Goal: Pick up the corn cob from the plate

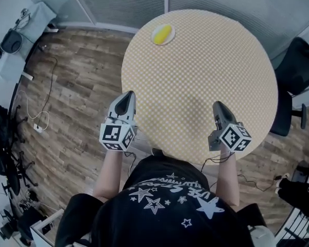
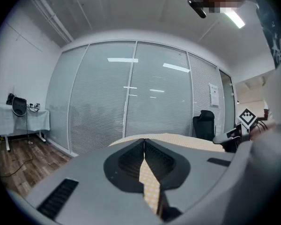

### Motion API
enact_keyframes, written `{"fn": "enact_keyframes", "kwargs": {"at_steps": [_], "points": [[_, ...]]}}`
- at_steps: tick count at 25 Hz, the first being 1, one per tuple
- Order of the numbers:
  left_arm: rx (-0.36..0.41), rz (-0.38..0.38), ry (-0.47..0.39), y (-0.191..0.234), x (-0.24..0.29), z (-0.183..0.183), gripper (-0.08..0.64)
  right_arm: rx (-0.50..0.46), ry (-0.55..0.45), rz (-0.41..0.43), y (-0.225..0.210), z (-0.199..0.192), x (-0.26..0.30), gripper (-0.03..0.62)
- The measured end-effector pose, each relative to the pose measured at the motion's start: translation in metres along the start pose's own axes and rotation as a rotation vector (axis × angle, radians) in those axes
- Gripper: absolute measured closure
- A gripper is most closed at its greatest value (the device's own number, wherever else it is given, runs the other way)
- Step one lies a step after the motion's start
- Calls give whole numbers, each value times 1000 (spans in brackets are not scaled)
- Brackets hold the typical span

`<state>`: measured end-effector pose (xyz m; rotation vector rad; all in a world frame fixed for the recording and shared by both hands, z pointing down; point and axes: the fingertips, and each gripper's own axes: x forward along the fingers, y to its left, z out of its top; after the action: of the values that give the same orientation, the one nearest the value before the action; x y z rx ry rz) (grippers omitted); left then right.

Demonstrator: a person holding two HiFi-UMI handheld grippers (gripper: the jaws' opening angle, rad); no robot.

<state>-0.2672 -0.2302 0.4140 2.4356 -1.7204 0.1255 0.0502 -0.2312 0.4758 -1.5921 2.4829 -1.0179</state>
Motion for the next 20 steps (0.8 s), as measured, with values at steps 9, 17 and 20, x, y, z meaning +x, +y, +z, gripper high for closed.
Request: {"fn": "enact_keyframes", "kwargs": {"at_steps": [9, 17, 20], "points": [[95, 30, 18, 47, 9, 18, 551, -20, 77, 131, 57, -18, 74, 537], [84, -124, 59, 110, 104, 7, 551, -55, 74, 23, 84, -2, 170, 535], [80, -200, 72, 125, 137, 7, 551, -53, 66, -20, 91, 9, 207, 535]]}}
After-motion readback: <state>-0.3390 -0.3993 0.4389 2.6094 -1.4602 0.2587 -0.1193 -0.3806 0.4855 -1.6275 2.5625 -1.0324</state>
